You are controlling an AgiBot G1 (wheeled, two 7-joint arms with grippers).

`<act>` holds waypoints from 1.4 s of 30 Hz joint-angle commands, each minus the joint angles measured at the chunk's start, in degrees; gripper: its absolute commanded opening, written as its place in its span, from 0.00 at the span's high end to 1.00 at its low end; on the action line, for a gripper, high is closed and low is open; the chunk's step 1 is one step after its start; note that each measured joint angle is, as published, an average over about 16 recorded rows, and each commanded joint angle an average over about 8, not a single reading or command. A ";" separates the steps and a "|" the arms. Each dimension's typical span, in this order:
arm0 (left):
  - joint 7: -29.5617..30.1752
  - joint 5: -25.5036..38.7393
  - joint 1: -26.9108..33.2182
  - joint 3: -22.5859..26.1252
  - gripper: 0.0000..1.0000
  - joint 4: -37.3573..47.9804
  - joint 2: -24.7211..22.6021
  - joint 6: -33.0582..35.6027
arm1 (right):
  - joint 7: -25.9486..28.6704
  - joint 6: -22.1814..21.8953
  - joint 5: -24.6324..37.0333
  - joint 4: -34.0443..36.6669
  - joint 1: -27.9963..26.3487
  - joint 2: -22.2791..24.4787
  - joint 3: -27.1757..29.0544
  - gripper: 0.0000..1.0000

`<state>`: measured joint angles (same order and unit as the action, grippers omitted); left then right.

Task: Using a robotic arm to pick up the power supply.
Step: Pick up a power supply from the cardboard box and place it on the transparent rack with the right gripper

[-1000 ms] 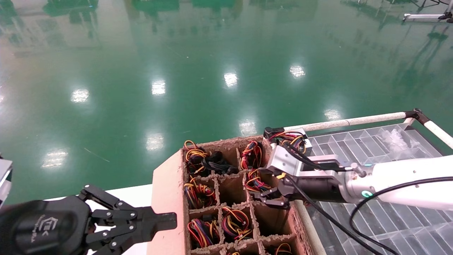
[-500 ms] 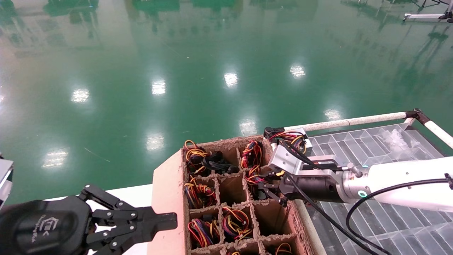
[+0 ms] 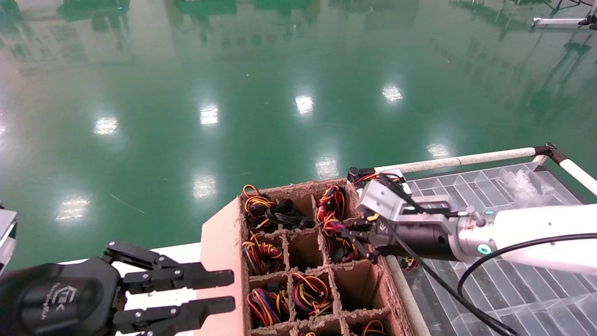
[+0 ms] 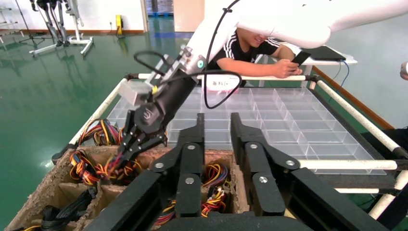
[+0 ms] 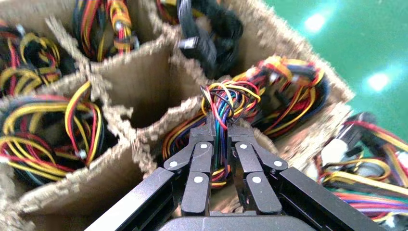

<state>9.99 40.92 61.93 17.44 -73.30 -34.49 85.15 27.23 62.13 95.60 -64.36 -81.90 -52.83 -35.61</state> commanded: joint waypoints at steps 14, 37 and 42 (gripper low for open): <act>-0.02 -0.03 0.01 0.04 0.00 0.00 0.02 -0.02 | 4.64 -2.14 -9.07 -9.83 0.84 5.22 6.73 1.00; -0.05 -0.06 0.02 0.09 0.00 0.00 0.04 -0.04 | -8.32 1.85 -35.70 -4.40 1.71 15.18 25.27 1.00; -0.05 -0.07 0.02 0.11 0.00 0.00 0.04 -0.05 | -10.75 5.18 -38.12 -0.10 0.68 18.41 27.62 1.00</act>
<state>9.93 40.84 61.95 17.54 -73.30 -34.44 85.11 16.63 67.22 58.29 -64.66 -80.66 -34.08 -8.44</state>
